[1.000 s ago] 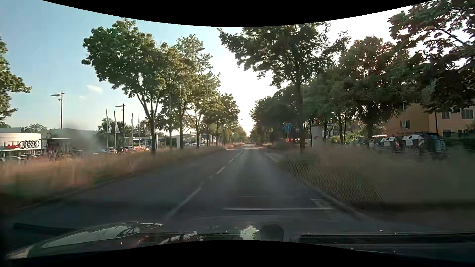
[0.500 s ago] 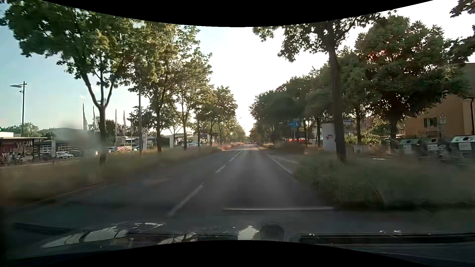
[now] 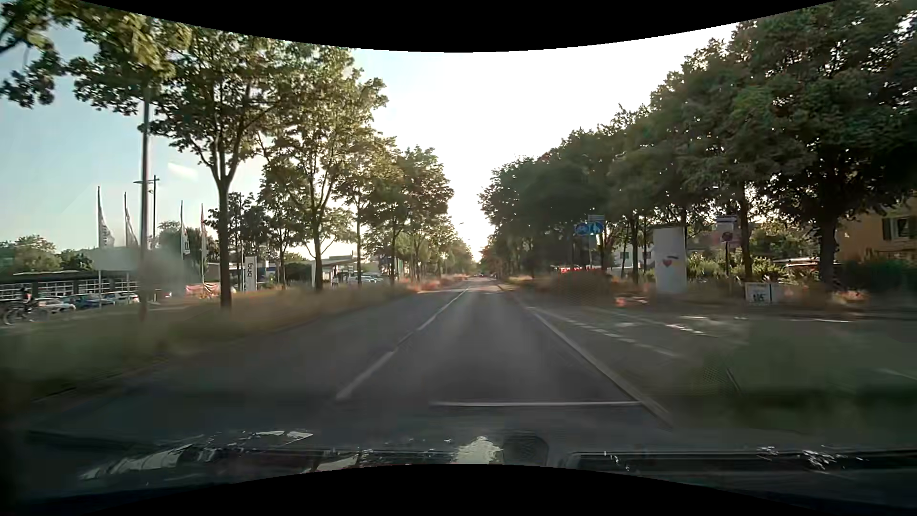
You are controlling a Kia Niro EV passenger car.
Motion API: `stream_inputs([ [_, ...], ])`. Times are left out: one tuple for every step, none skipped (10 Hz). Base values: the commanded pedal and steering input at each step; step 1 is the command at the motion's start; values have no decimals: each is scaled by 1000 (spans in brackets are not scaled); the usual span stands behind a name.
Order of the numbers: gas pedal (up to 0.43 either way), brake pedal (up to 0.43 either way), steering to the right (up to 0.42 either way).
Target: Follow the waypoints while adhering to traffic rules and regulations
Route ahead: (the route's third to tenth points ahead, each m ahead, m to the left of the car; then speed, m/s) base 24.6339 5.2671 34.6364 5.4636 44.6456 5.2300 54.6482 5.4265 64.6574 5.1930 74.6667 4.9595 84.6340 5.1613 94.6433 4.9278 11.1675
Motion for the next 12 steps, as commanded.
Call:
stream_inputs([
  [87,0,0],
  [87,0,0],
  [87,0,0],
  [87,0,0],
  [87,0,0],
  [87,0,0],
  [87,0,0],
  [87,0,0],
  [87,0,0],
  [87,0,0],
  [87,0,0],
  [87,0,-1],
])
